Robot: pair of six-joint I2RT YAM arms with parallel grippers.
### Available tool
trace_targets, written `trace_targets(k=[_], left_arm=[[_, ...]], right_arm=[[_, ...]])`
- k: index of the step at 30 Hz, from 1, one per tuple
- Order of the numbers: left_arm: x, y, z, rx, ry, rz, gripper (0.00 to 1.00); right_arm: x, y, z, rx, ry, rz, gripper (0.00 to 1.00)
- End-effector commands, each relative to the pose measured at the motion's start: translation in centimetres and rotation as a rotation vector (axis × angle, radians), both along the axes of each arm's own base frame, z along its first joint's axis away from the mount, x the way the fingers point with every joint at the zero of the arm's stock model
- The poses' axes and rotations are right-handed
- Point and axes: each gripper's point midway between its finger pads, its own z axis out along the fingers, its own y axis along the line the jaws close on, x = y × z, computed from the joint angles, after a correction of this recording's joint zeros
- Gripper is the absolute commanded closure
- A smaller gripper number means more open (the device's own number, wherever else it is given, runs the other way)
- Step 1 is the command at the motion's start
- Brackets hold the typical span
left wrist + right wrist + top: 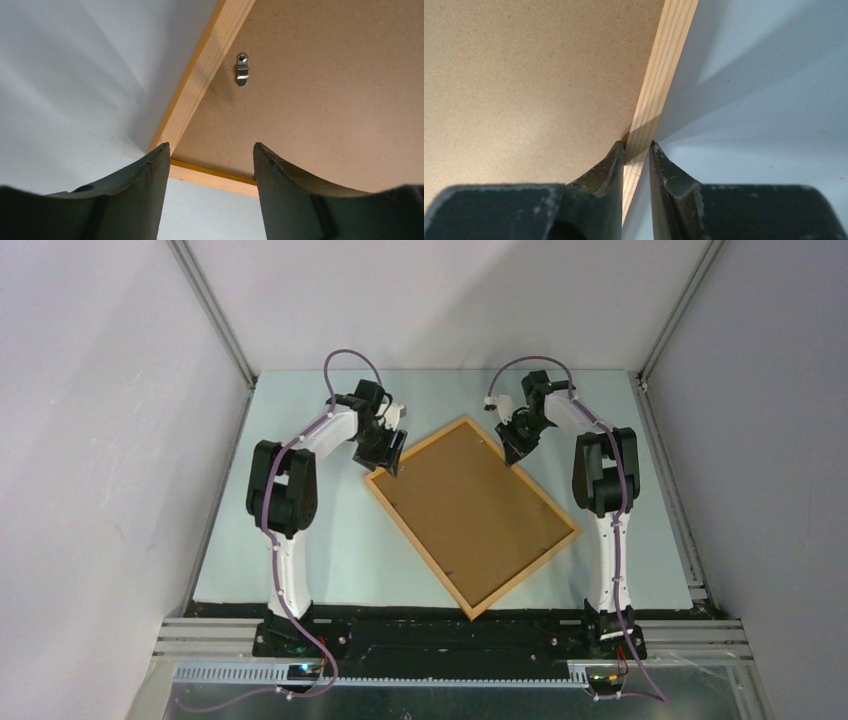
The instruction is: Put the photo into the frame
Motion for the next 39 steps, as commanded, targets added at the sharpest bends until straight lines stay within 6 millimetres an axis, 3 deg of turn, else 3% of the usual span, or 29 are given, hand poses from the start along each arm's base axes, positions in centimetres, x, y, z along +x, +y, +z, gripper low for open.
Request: trace_targets(k=[1,6,12,17,25,30,39], left_arm=[[-0.5,-0.4,-0.3,-0.020,0.011,-0.037,0.36],[-0.6,-0.4,-0.7,-0.019,0.021,-0.040,0.45],[-0.1,0.0,-1.1,0.005,0.020,-0.022,0.46],[0.6,0.3,-0.5,0.006,0.001,-0.001,0.40],[1.3,1.4,-0.5,0.038,-0.018,0.020,0.33],[1.7,1.9,-0.6,0.046,-0.019,0.030,0.34],[0.5,2.0,-2.0,0.038,0.030,0.027,0.50]], right_arm=[[-1.9,2.6,0.8,0.059,0.042,0.113,0.99],[-1.7,3.2,0.8,0.061,0.047,0.102,0.95],[-1.6,3.1,1.0,0.064,0.049,0.062,0.83],[-1.5,2.7,1.2,0.077,0.046,0.029,0.79],[-1.7,2.6,2.6,0.103,0.043,-0.019,0.65],[-1.8,1.6,3.9,0.108,0.015,-0.066,0.60],[-3.6,-2.1,5.8,0.047,-0.056,-0.184,0.51]])
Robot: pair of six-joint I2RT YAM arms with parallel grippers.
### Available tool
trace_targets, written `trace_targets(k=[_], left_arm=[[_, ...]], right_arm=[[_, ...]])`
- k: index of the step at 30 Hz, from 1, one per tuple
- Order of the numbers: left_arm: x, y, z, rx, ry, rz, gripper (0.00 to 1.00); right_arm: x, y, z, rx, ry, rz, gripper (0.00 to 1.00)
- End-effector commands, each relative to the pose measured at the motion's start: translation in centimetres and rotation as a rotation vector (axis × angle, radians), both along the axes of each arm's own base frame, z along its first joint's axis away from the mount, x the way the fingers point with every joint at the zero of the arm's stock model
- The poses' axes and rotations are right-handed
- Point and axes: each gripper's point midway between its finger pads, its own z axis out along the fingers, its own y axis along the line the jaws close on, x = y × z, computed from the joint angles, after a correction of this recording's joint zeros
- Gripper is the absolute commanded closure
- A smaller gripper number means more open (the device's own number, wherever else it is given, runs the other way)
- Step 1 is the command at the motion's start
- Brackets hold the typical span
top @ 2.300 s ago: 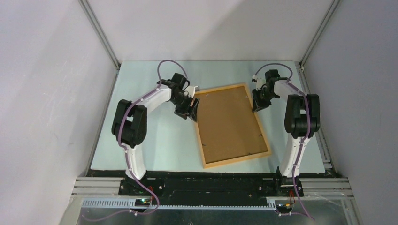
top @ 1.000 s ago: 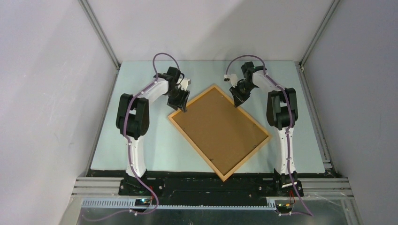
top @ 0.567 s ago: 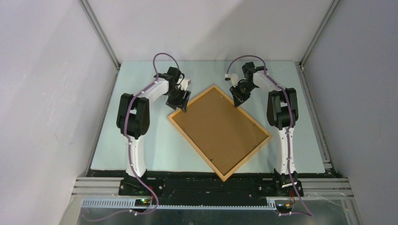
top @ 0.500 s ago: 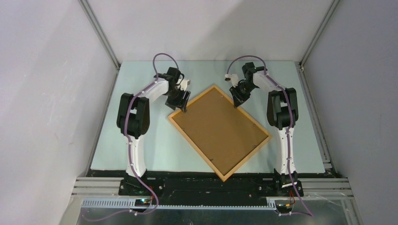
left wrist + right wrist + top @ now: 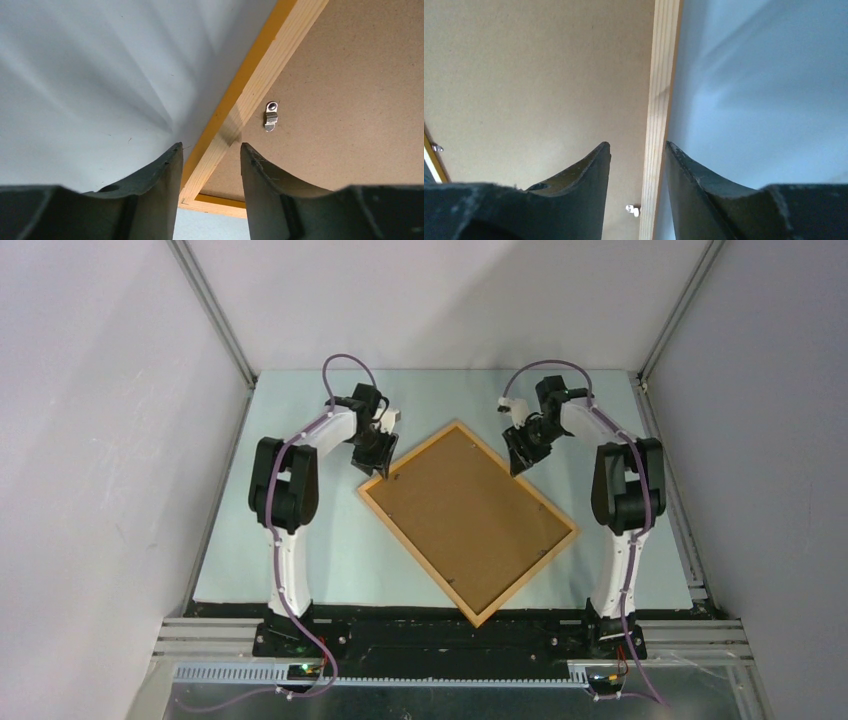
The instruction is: Put the photo into the frame
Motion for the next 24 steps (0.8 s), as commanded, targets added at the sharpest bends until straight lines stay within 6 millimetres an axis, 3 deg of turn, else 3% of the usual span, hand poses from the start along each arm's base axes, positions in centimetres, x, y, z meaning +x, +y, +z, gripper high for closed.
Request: trace_targets(k=[1,10,16,20,24], left_arm=[[0.2,0.0,-0.3,-0.009,0.002,-0.006,0.52],[-0.8,-0.5,-0.6,-0.049,0.034,-0.013,0.73],[-1.9,-0.9,-1.2,-0.082,0.077,0.000,0.91],[-3.0,-0.6,-1.5,-0.102,0.113,0.038,1.00],[-3.9,0.3,-1.1,-0.112,0.111,0.074,1.00]], right_arm=[[0.0,-2.0,3.4,-0.019,-0.109,-0.081,0.51],[-4.0,-6.1,4.9,0.012,-0.090,-0.214,0.39],[-7.1,-6.7,5.1,0.030,-0.071,-0.251,0.37],[-7.8,-7.7,5.0,0.041,-0.068,-0.303,0.36],[-7.8,-7.8,5.1,0.050,-0.075,-0.320,0.35]])
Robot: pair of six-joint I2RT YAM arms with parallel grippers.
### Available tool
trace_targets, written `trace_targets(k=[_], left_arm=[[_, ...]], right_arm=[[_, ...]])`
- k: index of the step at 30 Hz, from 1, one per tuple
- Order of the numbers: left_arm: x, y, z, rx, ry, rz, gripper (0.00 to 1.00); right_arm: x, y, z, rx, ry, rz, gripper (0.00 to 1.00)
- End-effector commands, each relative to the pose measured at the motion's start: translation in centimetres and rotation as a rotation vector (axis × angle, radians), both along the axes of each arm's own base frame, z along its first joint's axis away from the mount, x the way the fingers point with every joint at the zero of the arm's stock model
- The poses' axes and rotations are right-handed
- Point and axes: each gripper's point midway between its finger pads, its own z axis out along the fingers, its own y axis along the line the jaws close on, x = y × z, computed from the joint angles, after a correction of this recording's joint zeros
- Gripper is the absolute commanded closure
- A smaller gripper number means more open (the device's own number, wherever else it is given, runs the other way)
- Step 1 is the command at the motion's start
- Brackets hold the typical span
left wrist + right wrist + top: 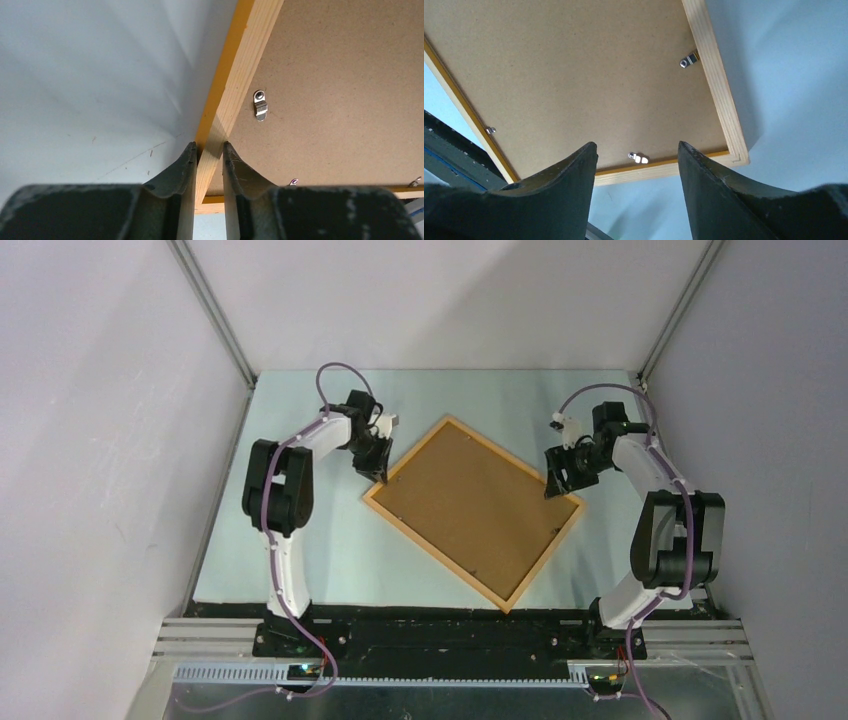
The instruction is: Put the photo into the frame
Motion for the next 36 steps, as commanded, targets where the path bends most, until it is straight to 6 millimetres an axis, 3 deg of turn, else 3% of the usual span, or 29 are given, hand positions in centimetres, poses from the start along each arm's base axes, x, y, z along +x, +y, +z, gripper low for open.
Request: trace_targets(k=[1,9,19,24,30,36], left_arm=[[-2.5,1.4,-0.4,-0.006,0.065,0.069,1.00],[-5.8,3.2,-1.0,-0.094,0.143,0.211,1.00],[-7.1,5.3,-1.9,-0.265,0.199,0.419,1.00],[-7.4,5.5,-1.8,-0.320,0.194,0.447,1.00],[-8.6,4.3,-1.8,-0.399,0.228,0.390,1.00],[-9.1,4.0,-1.6,-0.424,0.224,0.350,0.88]], right_arm=[[0.8,0.1,1.4,0.028,-0.063,-0.028,0.35],[2.2,-0.7,0.3,-0.007,-0.060,-0.102,0.33],[2.3,-3.2,-1.3,-0.069,-0.013,-0.246,0.32],[1.6,-3.3,-2.4,-0.052,0.042,-0.266,0.32],[1.2,-3.1,-4.9,-0.001,0.137,-0.284,0.34],[1.2,-2.7,-6.5,0.058,0.217,-0.293,0.38]])
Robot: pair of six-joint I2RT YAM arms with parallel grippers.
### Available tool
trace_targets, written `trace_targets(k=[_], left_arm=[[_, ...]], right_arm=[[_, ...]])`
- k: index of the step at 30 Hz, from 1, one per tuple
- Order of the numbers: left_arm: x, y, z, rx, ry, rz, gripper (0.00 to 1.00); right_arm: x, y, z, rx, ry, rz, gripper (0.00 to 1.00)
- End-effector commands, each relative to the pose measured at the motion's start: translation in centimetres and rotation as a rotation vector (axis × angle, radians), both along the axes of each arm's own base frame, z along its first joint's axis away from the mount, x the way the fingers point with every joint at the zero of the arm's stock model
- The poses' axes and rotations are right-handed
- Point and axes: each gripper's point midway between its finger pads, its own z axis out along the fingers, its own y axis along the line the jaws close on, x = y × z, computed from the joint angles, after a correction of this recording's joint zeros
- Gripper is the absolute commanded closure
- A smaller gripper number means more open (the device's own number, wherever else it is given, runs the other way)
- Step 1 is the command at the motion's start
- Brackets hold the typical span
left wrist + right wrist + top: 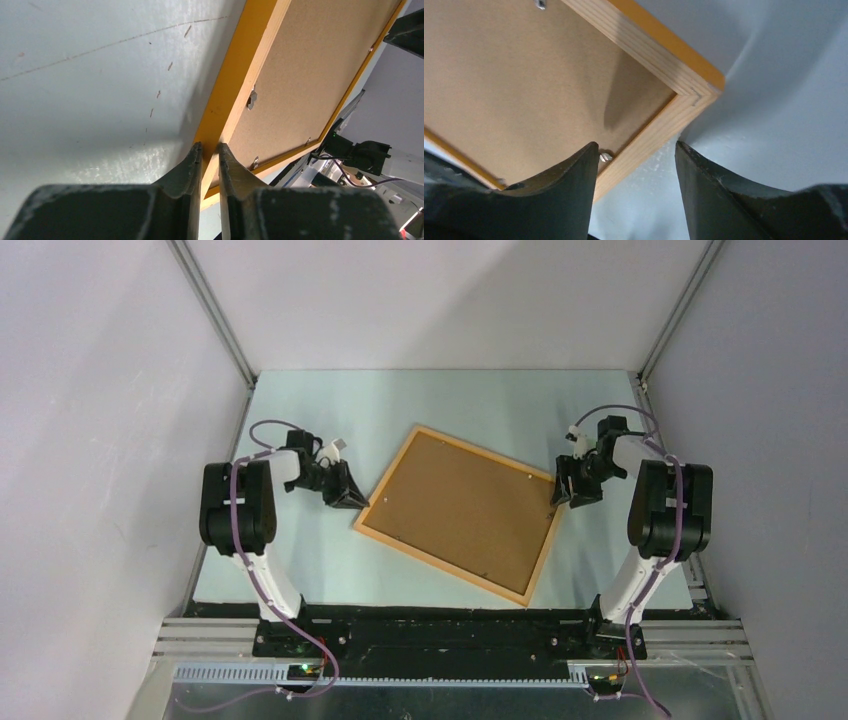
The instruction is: Put the photo into the frame
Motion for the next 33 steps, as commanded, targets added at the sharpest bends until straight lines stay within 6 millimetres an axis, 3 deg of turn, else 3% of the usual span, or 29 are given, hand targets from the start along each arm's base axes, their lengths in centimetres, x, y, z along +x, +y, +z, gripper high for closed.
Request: trace_targets(k=[1,7,19,24,33], left_arm=[[-2.3,0.3,-1.5,0.043,0.047,-0.050,0.84],[-3.2,0.4,-1.9,0.058,0.055,-0.091,0.63],[-4.8,-0.4,-0.7,0.161,-0.032,-0.270,0.27],[-3.5,-0.2,-0.5,0.291,-0.075,-0.279,0.22],[0.4,0.6,-0.4,0.449,-0.120,-0.226,0.20]], right_arm=[[0.5,0.7,-0.3,0.076,0.026,-0.017,0.39],[1.7,1.4,-0.2,0.127,0.031,-0.015,0.39],[7.8,1.1,1.7,0.155,-0.072,0.061,0.39],[8.8,0.4,2.3,0.122,-0.103,0.060,0.38],[6.8,-0.3,2.1,0.102,-0.086,0.027,0.38]])
